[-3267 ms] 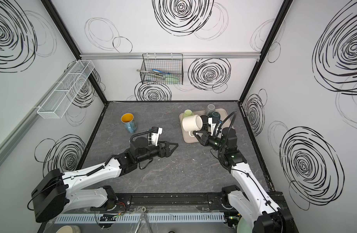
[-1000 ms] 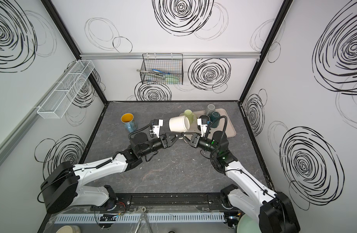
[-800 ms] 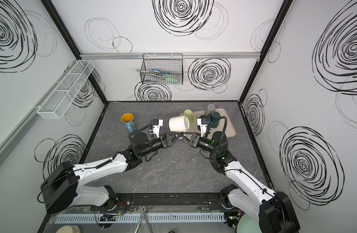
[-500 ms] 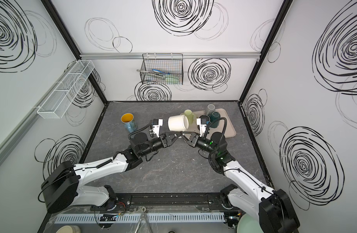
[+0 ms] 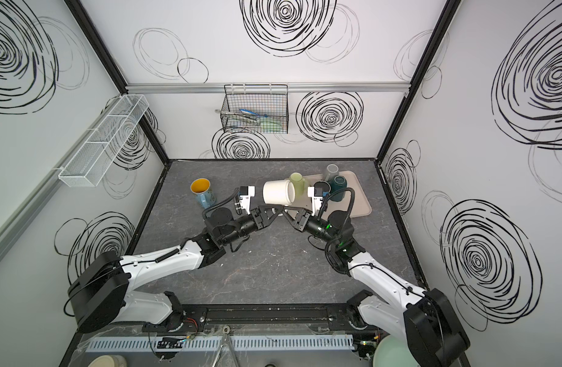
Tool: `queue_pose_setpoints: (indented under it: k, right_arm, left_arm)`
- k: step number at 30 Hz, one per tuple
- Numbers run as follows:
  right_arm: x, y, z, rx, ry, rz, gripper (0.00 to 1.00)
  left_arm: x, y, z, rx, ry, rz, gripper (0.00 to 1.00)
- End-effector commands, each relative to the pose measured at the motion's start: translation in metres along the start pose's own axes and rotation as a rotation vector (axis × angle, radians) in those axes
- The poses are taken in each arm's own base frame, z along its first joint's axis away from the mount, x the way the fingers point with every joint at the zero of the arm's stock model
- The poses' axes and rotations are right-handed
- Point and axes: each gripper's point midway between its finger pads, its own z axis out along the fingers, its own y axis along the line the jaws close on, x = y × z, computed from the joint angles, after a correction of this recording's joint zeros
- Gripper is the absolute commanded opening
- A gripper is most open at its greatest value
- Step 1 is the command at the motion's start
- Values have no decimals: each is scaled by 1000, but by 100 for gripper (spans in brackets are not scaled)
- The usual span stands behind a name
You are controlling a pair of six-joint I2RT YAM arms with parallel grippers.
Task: Turn the mug right side up
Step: Place the mug at the top-left of the table.
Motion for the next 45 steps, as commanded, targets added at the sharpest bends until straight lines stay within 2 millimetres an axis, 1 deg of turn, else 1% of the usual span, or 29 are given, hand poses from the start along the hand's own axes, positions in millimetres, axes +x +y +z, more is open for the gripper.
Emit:
queue_pose_setpoints:
  k: [1, 7, 11, 14, 16, 18, 21, 24, 25, 29, 33, 34, 35, 40, 41, 45]
  right_arm:
    - [-3, 13, 3, -57, -23, -60, 0]
    - [3, 0, 11, 9, -3, -86, 0]
    - [8, -8, 17, 35, 21, -90, 0]
    - [9, -12, 19, 44, 29, -85, 0]
    - [9, -12, 20, 46, 31, -88, 0]
    - [9, -12, 21, 47, 33, -93, 0]
    - [8, -11, 21, 54, 34, -103, 0]
    - [7, -11, 21, 62, 33, -113, 0]
    - [6, -10, 21, 63, 31, -114, 0]
    - [5, -9, 21, 58, 30, -117, 0]
    - [6, -7, 22, 52, 34, -118, 1]
    - [5, -6, 22, 48, 31, -121, 2]
    - [4, -4, 21, 45, 30, -123, 6]
    - [3, 2, 19, 20, 20, -138, 30]
    - [2, 3, 19, 21, 20, -138, 32]
    - [1, 4, 18, 21, 17, -144, 35]
  left_arm:
    - [-21, -62, -4, 234, -62, 45, 52]
    - [-23, -66, -4, 250, -58, 44, 41]
    - [-20, -76, -3, 303, -32, 63, 31]
    - [-14, -80, 1, 333, 5, 65, 20]
    - [-11, -79, 3, 339, 19, 53, 11]
    - [-10, -75, 3, 340, 23, 45, 6]
    - [-9, -68, 5, 310, 26, 40, 4]
    - [-10, -65, 3, 297, 17, 61, 4]
    - [-11, -65, 2, 297, 11, 70, 0]
    - [-16, -65, -3, 273, -20, 106, 0]
    - [-17, -61, -3, 230, -19, 137, 0]
    - [-18, -60, -2, 218, -20, 137, 0]
    - [-19, -56, -2, 199, -22, 137, 0]
    - [-19, -43, 4, 124, -26, 177, 0]
    - [-19, -40, 6, 103, -24, 182, 0]
    - [-22, -32, 6, 52, -44, 205, 0]
